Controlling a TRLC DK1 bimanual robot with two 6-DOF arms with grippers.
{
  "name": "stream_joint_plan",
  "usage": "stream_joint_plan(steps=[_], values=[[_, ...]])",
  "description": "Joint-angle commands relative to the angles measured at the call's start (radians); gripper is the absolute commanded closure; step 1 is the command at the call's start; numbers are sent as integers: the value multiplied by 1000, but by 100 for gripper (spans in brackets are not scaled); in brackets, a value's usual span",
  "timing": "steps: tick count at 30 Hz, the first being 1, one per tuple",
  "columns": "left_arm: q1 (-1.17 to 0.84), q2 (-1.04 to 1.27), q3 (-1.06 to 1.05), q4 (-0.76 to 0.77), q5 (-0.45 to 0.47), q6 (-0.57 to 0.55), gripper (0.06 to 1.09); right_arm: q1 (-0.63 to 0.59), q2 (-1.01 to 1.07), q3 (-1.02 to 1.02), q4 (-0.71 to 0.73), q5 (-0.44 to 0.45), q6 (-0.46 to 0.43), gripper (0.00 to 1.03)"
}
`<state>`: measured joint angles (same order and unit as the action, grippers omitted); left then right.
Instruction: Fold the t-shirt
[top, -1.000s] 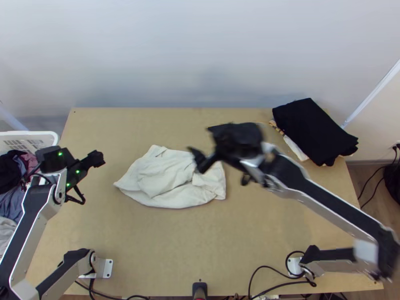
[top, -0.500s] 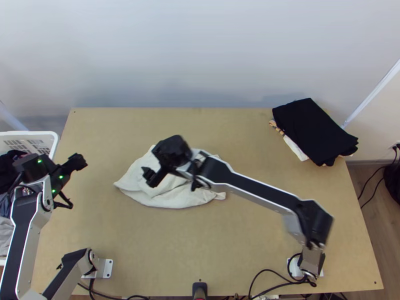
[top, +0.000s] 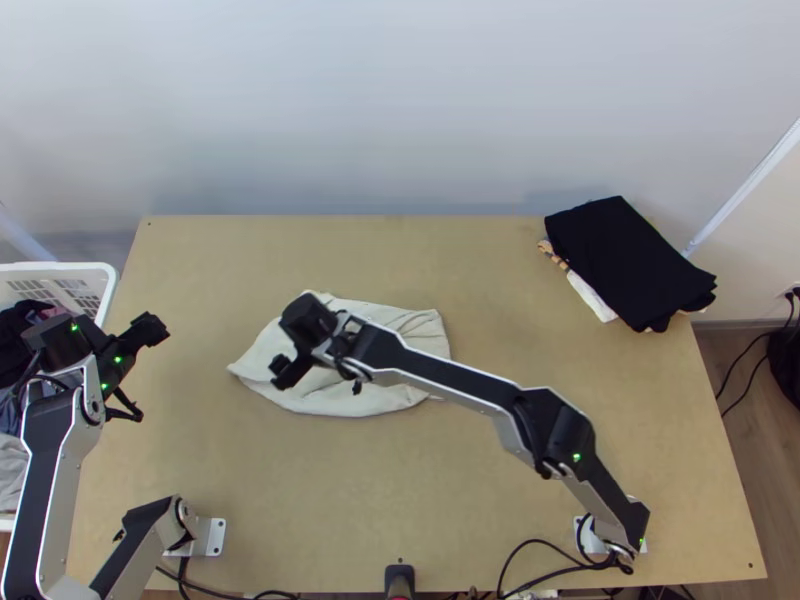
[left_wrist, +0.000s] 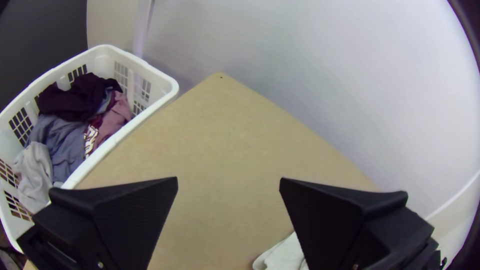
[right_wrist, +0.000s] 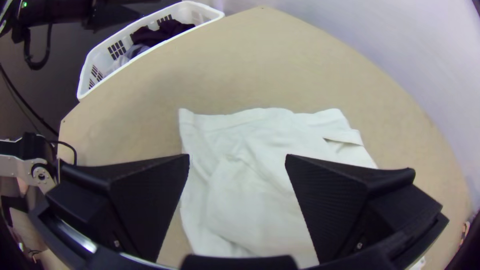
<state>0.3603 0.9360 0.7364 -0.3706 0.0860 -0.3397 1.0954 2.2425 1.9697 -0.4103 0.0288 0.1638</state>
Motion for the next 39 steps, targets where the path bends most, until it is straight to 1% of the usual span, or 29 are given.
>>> stream_joint_plan(steps=[1,2,3,4,15,25,26,27,28,31,32,33,34,35,36,39], values=[[9,14,-20,19,1,15,10,21,58,67,-19,0,31,27],[9,18,-20,21,1,15,10,21,68,78,-19,0,33,35],[11,23,-19,21,1,15,10,23,77,87,-19,0,33,40],[14,26,-17,21,1,15,10,24,85,95,-19,0,33,42],[45,53,-9,25,1,34,10,27,215,236,-70,2,34,42],[91,69,-3,25,15,67,10,21,292,285,-68,2,42,43],[97,73,0,25,20,67,10,18,299,285,-70,2,42,50],[97,76,1,25,21,67,10,15,307,290,-70,2,42,59],[97,80,4,25,21,67,10,12,315,294,-70,2,40,61],[97,86,12,25,23,67,10,8,330,294,-94,2,36,62],[97,87,14,29,23,67,10,8,332,293,-104,2,28,63],[97,89,14,30,23,65,10,8,330,294,-111,2,22,67],[97,90,15,32,23,65,10,9,327,294,-114,2,22,78],[97,92,15,32,23,65,10,9,324,296,-113,5,17,96],[97,93,15,32,23,64,10,9,322,296,-114,8,9,99],[95,95,12,32,24,62,10,4,301,296,-114,43,16,99]])
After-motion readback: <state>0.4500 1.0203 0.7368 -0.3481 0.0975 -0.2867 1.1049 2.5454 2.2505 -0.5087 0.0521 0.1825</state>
